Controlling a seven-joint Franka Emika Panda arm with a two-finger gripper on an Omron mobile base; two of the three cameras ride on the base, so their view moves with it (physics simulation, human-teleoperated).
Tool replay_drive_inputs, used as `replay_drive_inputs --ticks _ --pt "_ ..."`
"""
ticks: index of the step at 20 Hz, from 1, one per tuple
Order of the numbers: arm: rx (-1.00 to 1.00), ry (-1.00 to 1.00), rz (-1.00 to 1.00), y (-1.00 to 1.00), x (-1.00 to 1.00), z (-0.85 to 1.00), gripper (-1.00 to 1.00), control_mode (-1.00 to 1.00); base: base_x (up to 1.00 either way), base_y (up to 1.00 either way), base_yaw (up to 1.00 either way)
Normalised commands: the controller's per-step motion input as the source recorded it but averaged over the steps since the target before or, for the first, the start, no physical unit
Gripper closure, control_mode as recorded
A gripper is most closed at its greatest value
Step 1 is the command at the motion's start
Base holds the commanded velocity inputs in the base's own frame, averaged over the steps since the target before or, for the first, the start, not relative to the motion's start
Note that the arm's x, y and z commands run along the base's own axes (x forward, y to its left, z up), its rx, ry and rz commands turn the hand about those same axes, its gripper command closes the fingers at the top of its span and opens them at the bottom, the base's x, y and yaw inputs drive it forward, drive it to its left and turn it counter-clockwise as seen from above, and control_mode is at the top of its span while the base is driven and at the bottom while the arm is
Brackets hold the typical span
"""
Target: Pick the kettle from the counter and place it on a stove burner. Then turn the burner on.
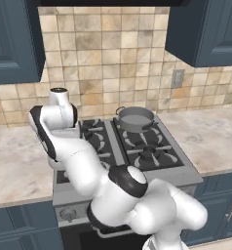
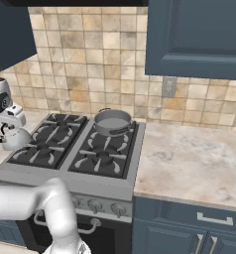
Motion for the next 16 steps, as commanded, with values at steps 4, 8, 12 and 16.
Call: replay_drive_inputs --ticks 4,8,12,16 --pt "0.0 -0.16 -0.07 -0.87 0.0 0.01 1.0 -1.0 0.0 0.0 0.0" --pt "0.0 -0.17 0.0 -0.41 0.11 0.0 1.0 -1.0 0.0 0.0 0.0" --pt "0.0 -0.03 0.0 -0.12 0.21 -0.01 1.0 -1.0 0.0 0.0 0.0" --pt "0.0 -0.02 0.0 -0.1 0.25 -0.04 1.0 -1.0 0.0 0.0 0.0"
